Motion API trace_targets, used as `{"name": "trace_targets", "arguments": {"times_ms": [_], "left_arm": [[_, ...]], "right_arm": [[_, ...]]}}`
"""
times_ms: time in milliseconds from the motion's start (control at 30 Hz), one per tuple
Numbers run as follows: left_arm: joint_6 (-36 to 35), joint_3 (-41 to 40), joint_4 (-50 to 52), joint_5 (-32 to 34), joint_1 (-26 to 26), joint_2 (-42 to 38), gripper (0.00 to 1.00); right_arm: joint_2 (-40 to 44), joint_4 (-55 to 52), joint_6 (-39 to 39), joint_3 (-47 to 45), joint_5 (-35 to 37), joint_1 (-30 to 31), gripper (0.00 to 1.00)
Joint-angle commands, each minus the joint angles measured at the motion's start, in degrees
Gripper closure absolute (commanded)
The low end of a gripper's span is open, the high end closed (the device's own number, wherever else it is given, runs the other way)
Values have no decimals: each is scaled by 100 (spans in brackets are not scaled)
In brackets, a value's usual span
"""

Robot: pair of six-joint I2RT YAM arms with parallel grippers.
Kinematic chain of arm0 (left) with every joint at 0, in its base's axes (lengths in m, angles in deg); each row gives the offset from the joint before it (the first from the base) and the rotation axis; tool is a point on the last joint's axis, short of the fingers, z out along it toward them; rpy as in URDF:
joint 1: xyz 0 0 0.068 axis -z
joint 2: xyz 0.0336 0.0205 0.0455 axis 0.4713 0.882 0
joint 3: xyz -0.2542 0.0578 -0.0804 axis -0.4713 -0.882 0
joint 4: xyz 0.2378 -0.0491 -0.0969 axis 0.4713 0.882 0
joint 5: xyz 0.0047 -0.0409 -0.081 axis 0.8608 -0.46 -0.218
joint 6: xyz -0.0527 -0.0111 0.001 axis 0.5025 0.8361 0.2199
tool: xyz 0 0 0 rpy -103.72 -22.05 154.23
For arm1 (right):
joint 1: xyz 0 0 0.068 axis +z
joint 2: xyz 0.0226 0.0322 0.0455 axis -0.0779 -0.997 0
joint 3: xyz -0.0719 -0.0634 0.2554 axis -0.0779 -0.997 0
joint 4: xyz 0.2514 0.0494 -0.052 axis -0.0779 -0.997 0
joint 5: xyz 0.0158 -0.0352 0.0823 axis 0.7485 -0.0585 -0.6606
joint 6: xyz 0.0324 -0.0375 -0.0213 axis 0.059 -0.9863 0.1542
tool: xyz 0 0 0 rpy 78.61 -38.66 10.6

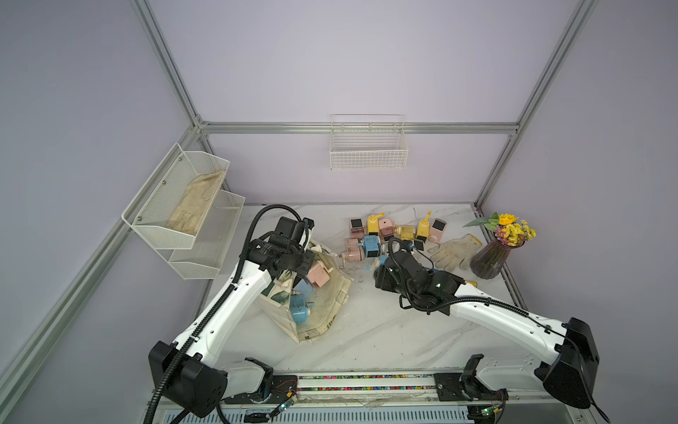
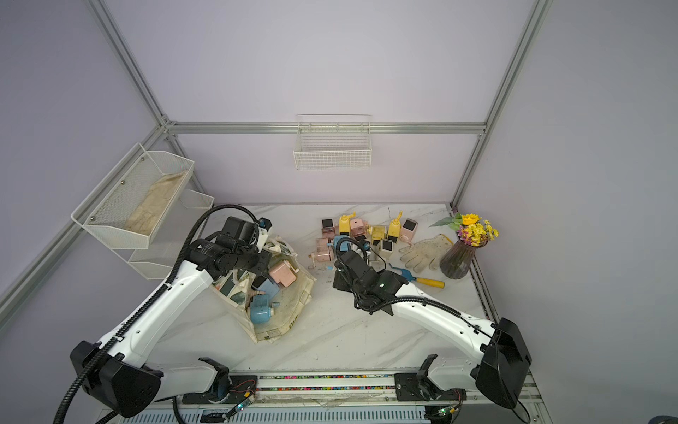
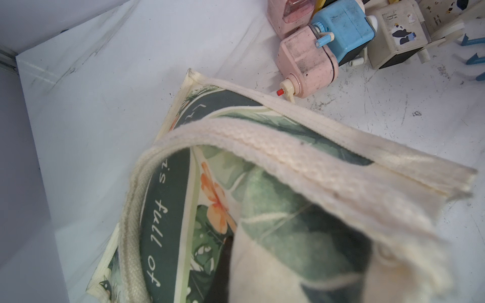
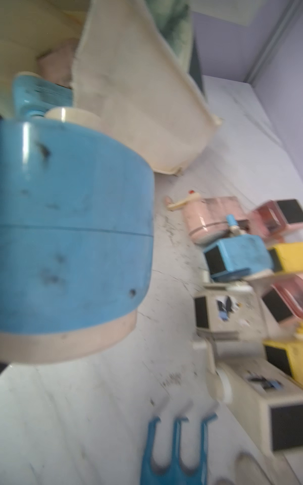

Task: Take out the pencil sharpeners from the tote bags
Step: Pick up the pencil sharpener from the center of the board, then place the pencil sharpener at the center of the board.

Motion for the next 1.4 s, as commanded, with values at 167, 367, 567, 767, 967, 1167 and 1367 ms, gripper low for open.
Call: {"name": "trace_targets", "arguments": {"times_ms": [167,367,567,767,967,1167,1367], "left_arm": [[-119,-190,-479,-95,-9,-313,100],[-123,-190,-488,224,-26,-376,100],[-24,-173,-523,706,-270,-393,100],[30,-164,-571,924,-440,-436,100],[47,-163,-591,714,-475,-405,100],[39,-190,-608,579,-484,-382,100],[29,-180,-607,543,-492,-357,100]], "right_arm": [[203,1024,-865,56,937,-1956,45],[-416,1361,-1073,44,846,-2750,47],[-781,1959,-1193,-301,483,-3333,48],[-1033,2383,-1313,-487,238,-3779,49],[-1516,2891,-1456,-608,-172,-4167,49],[-2175,3149,-1542,-420,-713,-4194,52],[-2376,3327,-1638,-445,-1234,-4191,52]]}}
